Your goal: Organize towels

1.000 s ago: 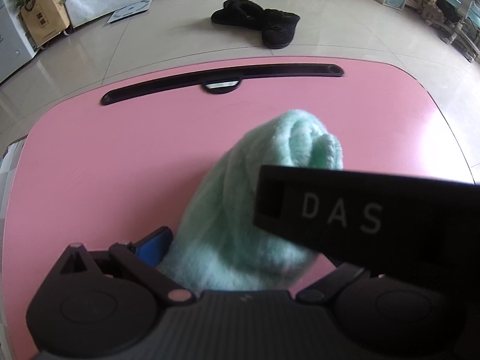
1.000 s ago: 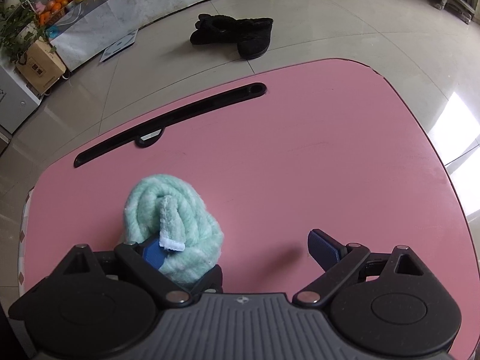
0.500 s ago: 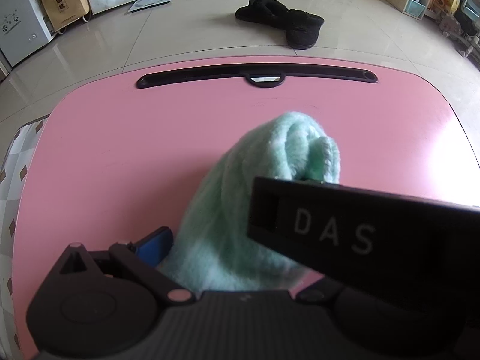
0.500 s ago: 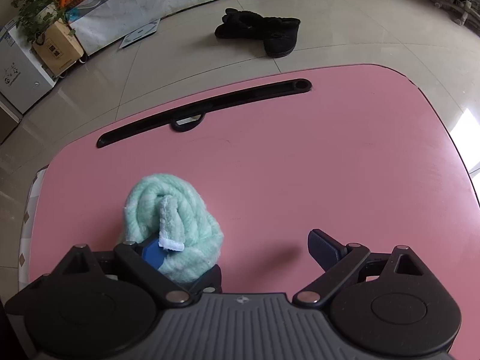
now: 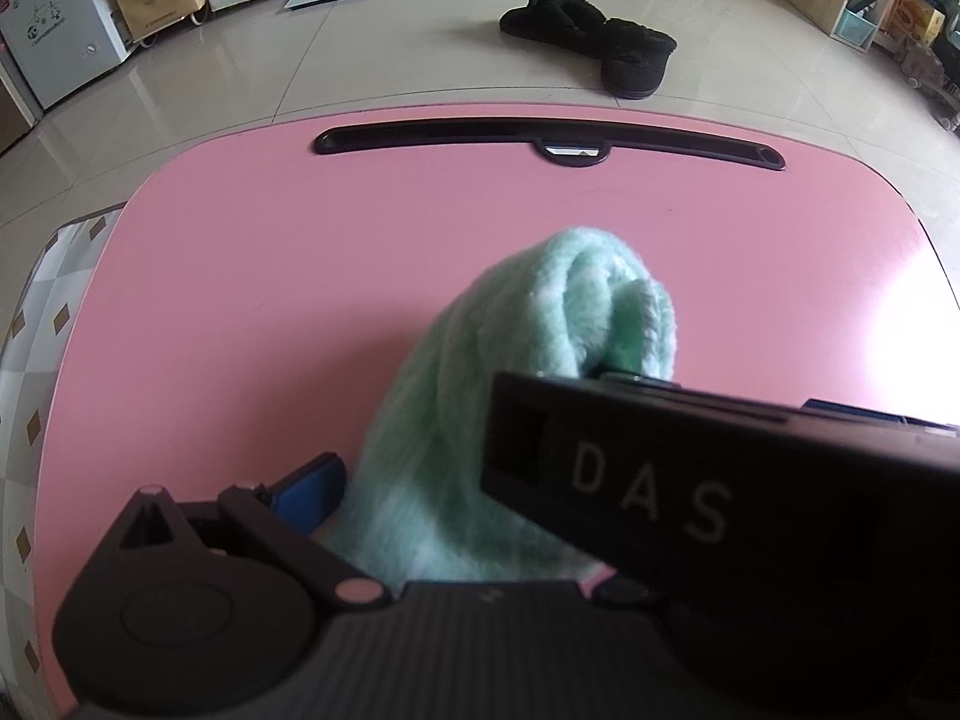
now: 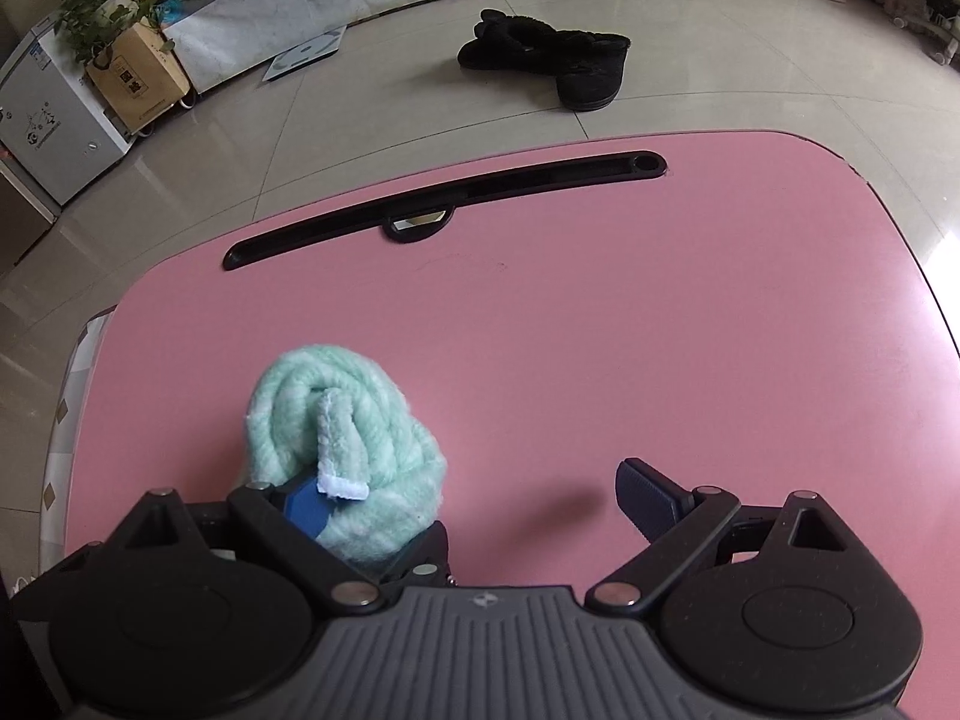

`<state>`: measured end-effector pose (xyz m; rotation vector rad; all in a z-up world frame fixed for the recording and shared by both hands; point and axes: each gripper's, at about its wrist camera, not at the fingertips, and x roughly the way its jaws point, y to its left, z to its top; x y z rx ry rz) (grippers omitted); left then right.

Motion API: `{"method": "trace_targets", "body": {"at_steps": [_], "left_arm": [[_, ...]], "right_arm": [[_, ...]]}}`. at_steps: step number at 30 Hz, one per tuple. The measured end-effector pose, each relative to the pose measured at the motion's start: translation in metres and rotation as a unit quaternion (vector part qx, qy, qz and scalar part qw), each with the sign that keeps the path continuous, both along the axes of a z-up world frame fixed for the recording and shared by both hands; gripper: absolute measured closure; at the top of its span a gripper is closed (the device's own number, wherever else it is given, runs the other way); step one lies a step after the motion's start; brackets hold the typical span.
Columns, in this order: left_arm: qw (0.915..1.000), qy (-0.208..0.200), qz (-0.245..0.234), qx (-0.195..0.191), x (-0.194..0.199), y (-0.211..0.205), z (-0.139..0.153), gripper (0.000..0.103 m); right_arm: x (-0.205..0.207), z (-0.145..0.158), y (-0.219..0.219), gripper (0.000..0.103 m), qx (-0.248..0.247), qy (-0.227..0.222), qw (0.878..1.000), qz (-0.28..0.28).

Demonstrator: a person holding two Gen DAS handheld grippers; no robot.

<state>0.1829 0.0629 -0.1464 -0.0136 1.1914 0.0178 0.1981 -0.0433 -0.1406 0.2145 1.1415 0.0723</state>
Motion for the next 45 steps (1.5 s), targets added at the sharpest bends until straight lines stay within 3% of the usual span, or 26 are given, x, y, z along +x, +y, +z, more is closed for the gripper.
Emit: {"method": "trace_targets", "body": {"at_steps": [45], "left_arm": [[0.9992, 0.000, 0.039, 0.000, -0.023, 0.067, 0.000, 0.000]], "right_arm": [[-0.008, -0.001, 0.075, 0.008, -0.011, -0.009, 0.993, 0.115]]}}
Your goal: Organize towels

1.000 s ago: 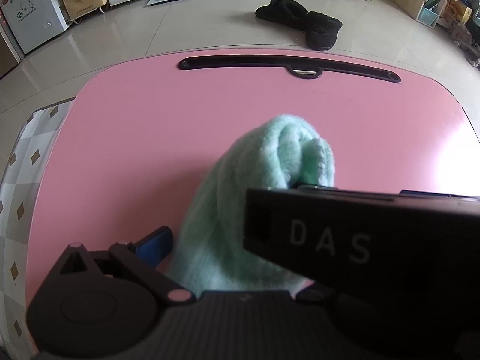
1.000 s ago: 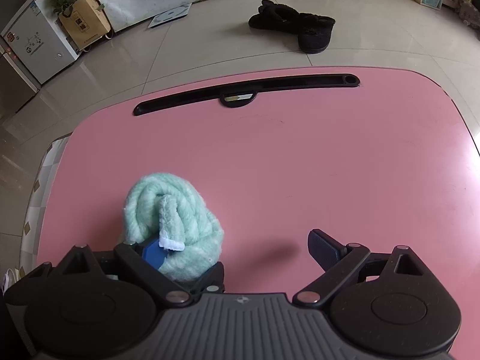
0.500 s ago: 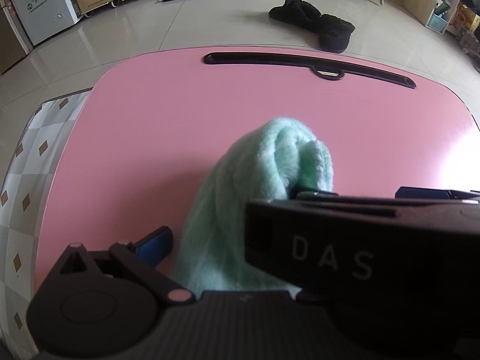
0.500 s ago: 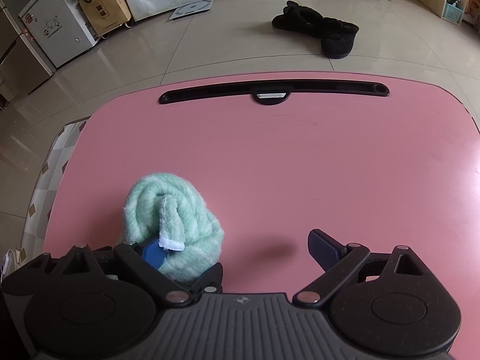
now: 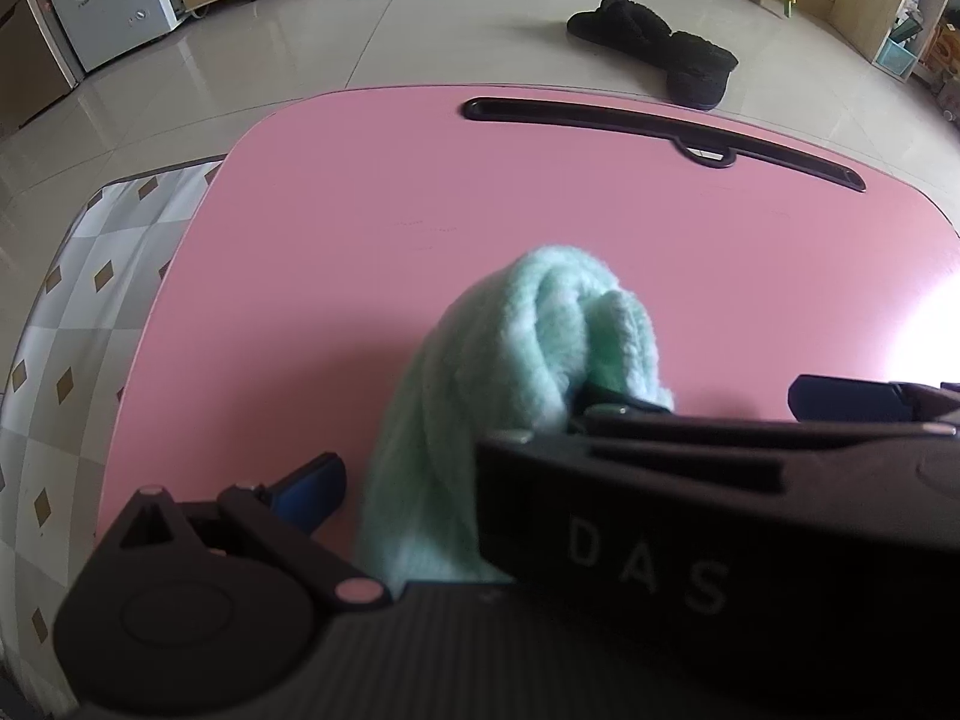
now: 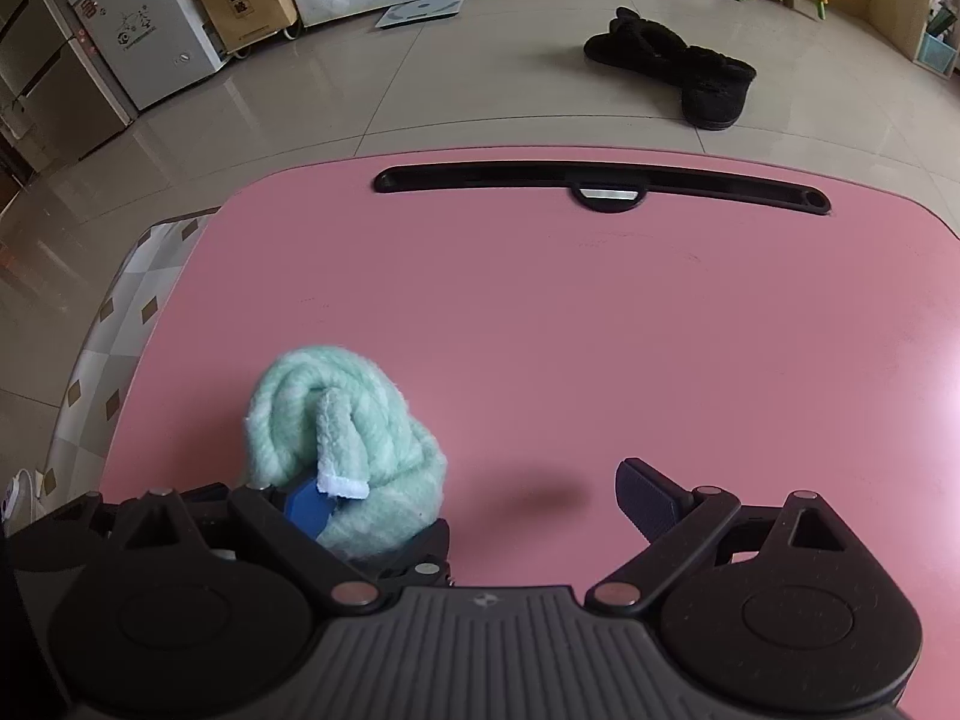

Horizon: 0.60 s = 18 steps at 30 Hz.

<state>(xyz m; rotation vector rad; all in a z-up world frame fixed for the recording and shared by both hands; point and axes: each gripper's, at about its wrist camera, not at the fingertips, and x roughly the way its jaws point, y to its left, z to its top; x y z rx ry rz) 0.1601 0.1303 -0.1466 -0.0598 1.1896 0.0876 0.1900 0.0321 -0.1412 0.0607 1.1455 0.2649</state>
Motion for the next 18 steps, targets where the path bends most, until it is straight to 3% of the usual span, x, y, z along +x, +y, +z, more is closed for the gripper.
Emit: {"method": "trace_targets", "body": {"at_steps": [18], "left_arm": [[0.9996, 0.004, 0.029, 0.000, -0.006, 0.029, 0.001, 0.000]], "right_arm": [[-0.001, 0.001, 0.028, 0.008, -0.002, -0.003, 1.000, 0.031]]}}
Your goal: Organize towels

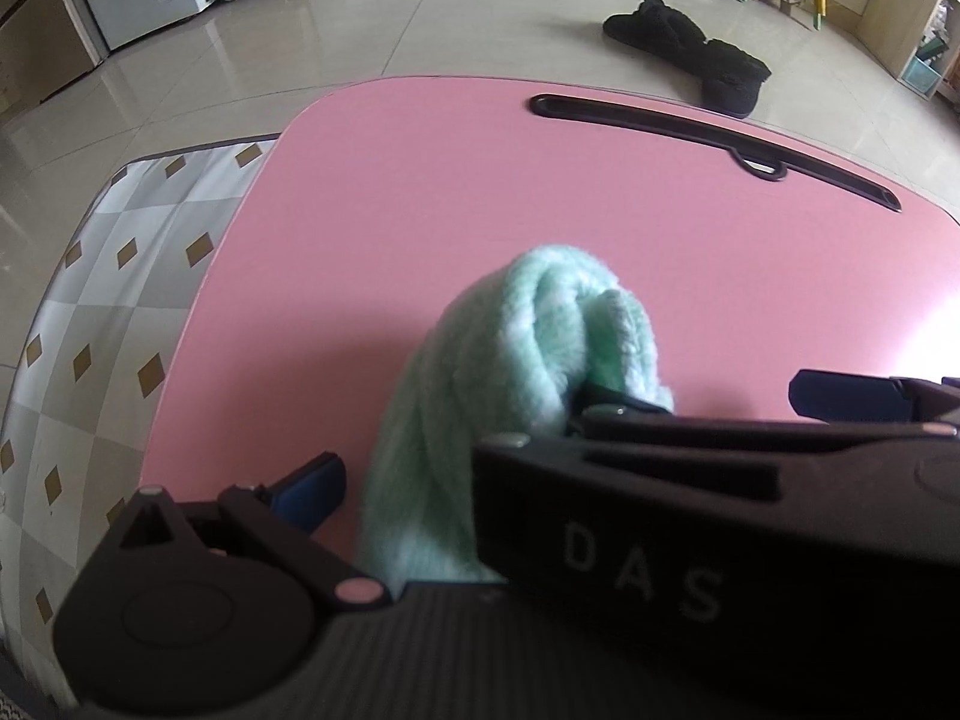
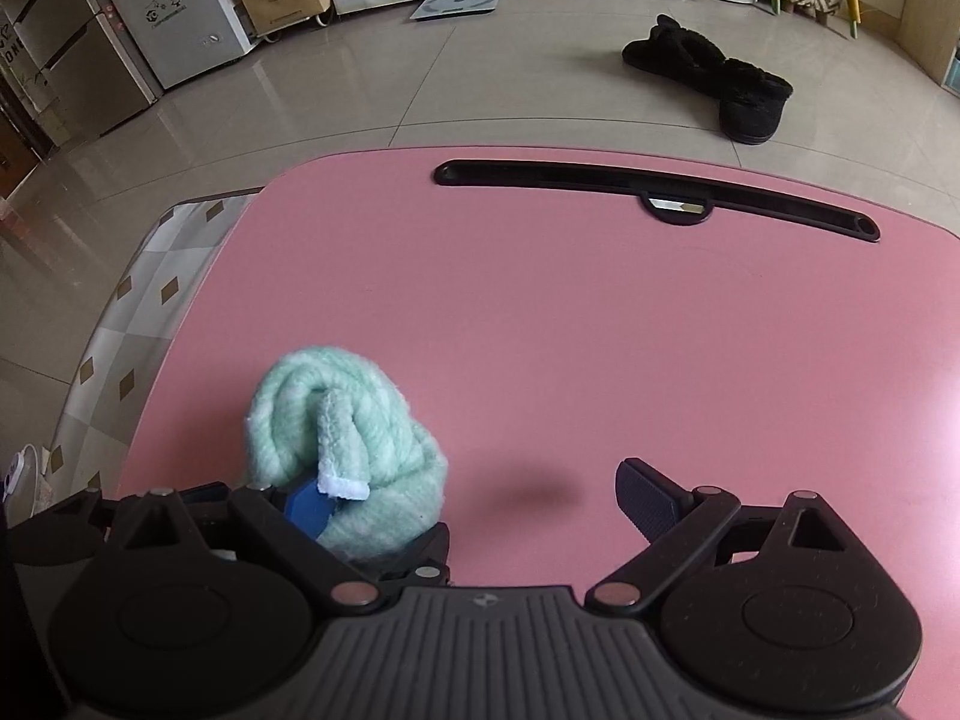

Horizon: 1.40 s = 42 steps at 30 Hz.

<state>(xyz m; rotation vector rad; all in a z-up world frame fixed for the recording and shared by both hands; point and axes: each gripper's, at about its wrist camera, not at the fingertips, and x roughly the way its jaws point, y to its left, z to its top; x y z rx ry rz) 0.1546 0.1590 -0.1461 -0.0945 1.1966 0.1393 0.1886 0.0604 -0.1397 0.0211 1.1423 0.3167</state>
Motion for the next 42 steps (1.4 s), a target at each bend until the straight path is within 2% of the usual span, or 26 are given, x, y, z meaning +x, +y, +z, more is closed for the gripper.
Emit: {"method": "trace_targets", "body": {"at_steps": [20, 42], "left_arm": [[0.9996, 0.012, 0.025, -0.001, -0.012, 0.028, 0.001, 0.000], [0.9966, 0.016, 0.081, -0.002, -0.017, 0.058, 0.001, 0.000]], "right_arm": [[-0.007, 0.000, 0.030, 0.008, 0.001, 0.004, 0.999, 0.040], [-0.005, 0.001, 0.061, 0.008, 0.002, 0.006, 0.997, 0.071]]}}
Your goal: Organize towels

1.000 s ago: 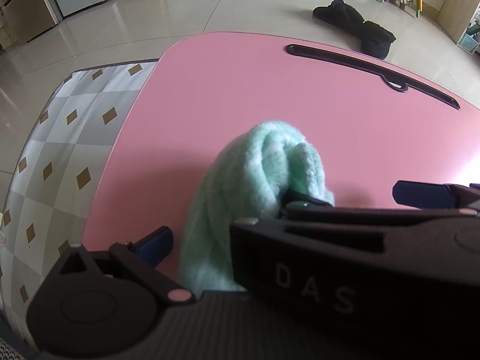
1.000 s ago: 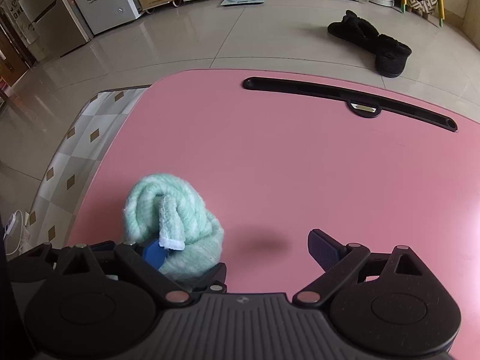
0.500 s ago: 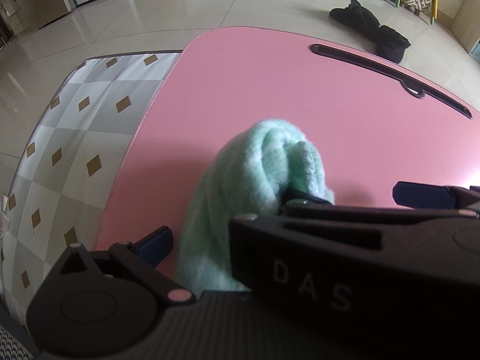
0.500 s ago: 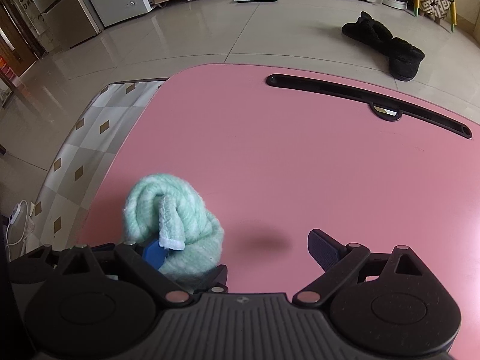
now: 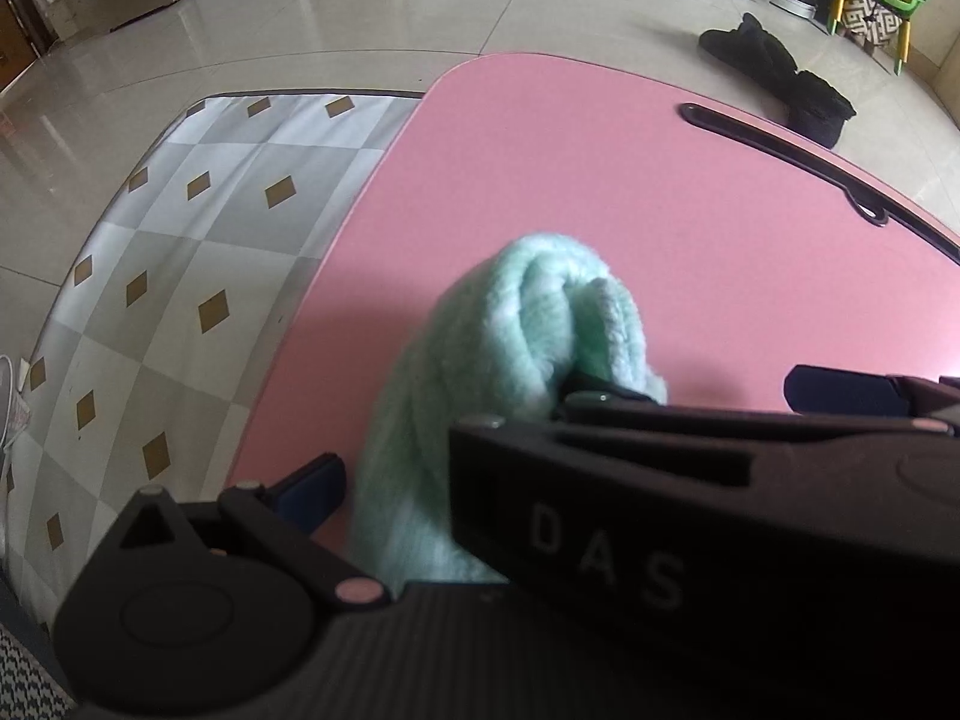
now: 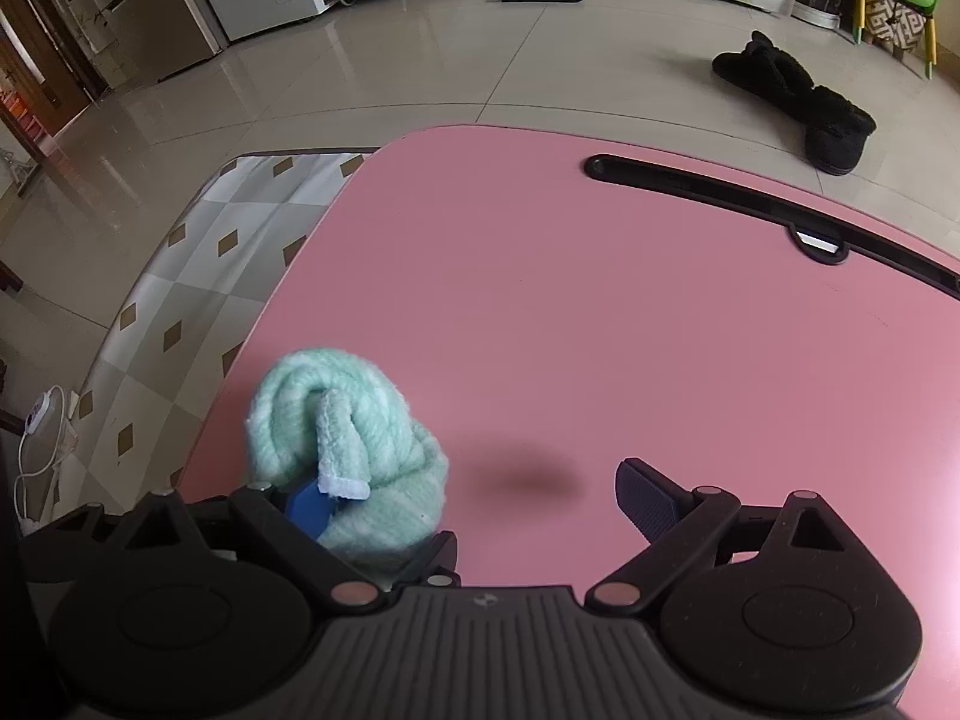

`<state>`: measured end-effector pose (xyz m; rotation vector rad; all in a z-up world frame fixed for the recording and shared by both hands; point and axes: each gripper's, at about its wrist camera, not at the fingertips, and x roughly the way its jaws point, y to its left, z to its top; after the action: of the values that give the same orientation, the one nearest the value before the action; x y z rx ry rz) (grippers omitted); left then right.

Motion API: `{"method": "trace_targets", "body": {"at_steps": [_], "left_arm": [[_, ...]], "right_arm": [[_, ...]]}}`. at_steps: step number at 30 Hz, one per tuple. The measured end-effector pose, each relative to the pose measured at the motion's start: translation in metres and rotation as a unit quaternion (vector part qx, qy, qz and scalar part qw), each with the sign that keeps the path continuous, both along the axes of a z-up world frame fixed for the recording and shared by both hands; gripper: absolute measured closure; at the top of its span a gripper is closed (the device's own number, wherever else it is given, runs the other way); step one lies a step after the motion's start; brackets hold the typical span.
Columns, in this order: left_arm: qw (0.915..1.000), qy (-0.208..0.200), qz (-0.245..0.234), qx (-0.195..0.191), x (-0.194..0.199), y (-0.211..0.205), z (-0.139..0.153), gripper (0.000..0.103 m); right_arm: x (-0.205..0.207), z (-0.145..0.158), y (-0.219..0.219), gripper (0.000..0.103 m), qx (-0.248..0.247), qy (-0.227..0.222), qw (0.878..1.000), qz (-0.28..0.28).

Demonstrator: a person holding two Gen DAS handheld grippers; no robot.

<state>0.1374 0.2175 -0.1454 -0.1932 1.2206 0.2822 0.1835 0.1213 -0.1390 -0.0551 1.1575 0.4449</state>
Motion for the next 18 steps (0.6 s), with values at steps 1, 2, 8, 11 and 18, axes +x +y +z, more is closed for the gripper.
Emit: {"method": "trace_targets", "body": {"at_steps": [1, 2, 8, 11, 18], "left_arm": [[1.0000, 0.000, 0.002, 0.000, 0.000, 0.001, 0.000, 0.000], [1.0000, 0.000, 0.004, 0.000, 0.000, 0.003, 0.000, 0.000], [0.9998, -0.001, 0.020, 0.001, 0.002, 0.013, 0.000, 0.000], [0.9995, -0.004, 0.031, 0.003, 0.003, 0.019, 0.000, 0.000], [0.9989, -0.009, 0.046, 0.005, 0.008, 0.032, -0.001, 0.000]], "right_arm": [[0.000, 0.000, 0.002, 0.008, 0.000, 0.000, 1.000, 0.003], [0.001, 0.000, 0.003, 0.008, 0.001, 0.001, 1.000, 0.006], [0.004, -0.001, 0.013, 0.008, 0.005, 0.004, 1.000, 0.013], [0.007, -0.002, 0.019, 0.008, 0.009, 0.005, 1.000, 0.015], [0.014, -0.004, 0.030, 0.008, 0.020, 0.010, 1.000, 0.014]]}}
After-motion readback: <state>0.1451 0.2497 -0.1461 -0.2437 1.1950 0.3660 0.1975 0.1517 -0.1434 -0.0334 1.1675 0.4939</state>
